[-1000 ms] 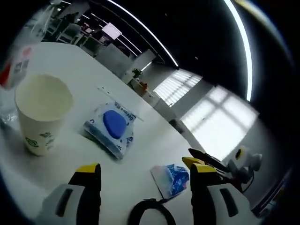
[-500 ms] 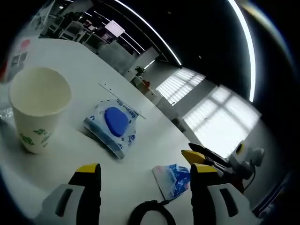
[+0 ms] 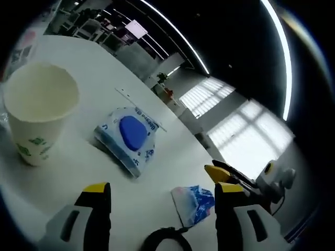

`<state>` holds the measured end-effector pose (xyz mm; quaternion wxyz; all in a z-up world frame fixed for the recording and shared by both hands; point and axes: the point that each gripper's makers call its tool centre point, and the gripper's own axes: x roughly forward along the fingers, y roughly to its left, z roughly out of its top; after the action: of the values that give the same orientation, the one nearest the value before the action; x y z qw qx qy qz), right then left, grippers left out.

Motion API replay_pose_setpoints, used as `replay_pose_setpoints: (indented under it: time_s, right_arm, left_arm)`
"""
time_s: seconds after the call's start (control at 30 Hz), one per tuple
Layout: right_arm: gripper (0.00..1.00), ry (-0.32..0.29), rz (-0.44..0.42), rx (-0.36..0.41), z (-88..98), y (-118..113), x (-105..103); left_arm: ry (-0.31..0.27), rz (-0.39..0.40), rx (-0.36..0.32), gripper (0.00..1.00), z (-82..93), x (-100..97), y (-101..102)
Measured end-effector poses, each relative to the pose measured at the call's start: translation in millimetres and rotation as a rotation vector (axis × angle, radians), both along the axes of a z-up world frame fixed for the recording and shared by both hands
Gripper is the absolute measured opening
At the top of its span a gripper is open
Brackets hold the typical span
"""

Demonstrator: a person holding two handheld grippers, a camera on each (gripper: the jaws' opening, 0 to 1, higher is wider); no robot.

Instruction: Arrange the tabletop items into an orderly group along one side of the table until the central work area is clear of visible clutter.

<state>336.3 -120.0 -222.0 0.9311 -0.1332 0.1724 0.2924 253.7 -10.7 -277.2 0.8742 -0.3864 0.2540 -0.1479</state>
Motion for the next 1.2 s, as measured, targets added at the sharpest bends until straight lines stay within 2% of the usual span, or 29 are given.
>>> replay_pose_setpoints:
  time_s: [0.1,0.13,0.27,0.73,0.87,0.97,1.1,1.2]
  right_arm:
    - [0.46,0.015,-0.005,0.014,-2.7,0,4]
    - [0.46,0.016,-0.007,0.019,-3.6,0,5]
    - [0.46,0.019,-0.009,0.037,-6.0,0,9]
    - [0.45,0.047,-0.017,0.083,-10.6,1,23]
    - [0.45,0.012,-0.003,0.118,-4.4,6,24]
    - [0.45,0.025,0.016,0.154,-1.7,11,28]
    - [0.45,-0.013,0.018,0.094,-0.2,14,38]
    - [0.45,-0.006,0.027,0.094,-0.7,18,44]
  left_arm:
    - [0.015,0.011,-0.018,0.81,-1.6,1.2,-2]
    - [0.025,0.029,-0.065,0.82,0.3,2.1,-3]
    - [0.022,0.031,-0.04,0.82,3.7,-1.2,1]
    - [0.034,0.044,-0.048,0.81,6.4,-2.7,0]
    - [0.038,0.053,-0.061,0.79,6.5,-2.4,1]
    - [0.039,0.062,-0.066,0.79,6.4,-1.7,2]
    - [0.039,0.062,-0.065,0.78,7.6,-0.6,-1]
    - [0.041,0.07,-0.065,0.77,7.5,-0.5,1]
